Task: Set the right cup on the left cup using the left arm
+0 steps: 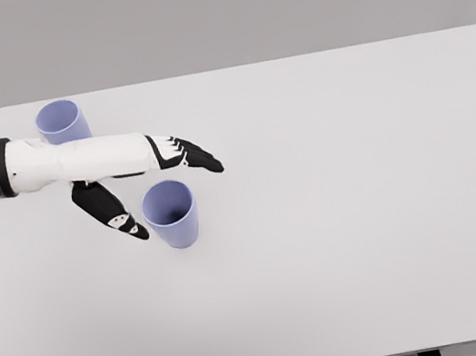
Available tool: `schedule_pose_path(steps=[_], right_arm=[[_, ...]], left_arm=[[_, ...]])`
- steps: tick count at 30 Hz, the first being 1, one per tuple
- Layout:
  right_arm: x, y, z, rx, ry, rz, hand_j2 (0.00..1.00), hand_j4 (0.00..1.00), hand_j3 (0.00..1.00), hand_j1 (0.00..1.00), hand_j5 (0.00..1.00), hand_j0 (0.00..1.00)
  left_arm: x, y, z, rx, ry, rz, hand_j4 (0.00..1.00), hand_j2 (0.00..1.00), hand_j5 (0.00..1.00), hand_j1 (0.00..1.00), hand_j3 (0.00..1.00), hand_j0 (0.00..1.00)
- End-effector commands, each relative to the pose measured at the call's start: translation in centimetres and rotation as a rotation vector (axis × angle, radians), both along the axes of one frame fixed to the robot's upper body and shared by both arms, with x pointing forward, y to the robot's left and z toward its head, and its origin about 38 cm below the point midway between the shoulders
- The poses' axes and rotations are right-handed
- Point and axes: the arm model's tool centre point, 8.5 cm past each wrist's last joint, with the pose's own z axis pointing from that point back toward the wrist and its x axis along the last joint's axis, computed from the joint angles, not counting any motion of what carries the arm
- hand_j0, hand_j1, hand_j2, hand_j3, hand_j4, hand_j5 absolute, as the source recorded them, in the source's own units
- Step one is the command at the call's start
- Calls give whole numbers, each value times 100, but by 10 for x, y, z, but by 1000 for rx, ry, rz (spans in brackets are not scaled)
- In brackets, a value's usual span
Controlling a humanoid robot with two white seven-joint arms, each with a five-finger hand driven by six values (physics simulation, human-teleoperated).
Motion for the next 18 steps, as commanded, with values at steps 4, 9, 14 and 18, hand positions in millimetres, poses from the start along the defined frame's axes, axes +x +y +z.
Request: schedule_pose_path(steps=[4,9,14,18], right_arm=[[-11,-2,-1,-27,21,-4,100,100,100,100,100,100],[-12,-2,-1,-27,23,-2,100,100,100,100,100,100],[-12,-2,-1,-28,22,-2,100,100,100,100,100,100],[-12,-2,-1,-27,23,-2,100,100,100,100,100,100]], left_arm=[[-1,2,-2,26,-23,-2,100,100,100,100,100,100],[5,3,21,56,-174,-11,100,100,100,100,100,100],[17,19,-1,116,-216,40,100,100,100,100,100,100],[24,22,-17,130,-188,65,100,100,100,100,100,100]])
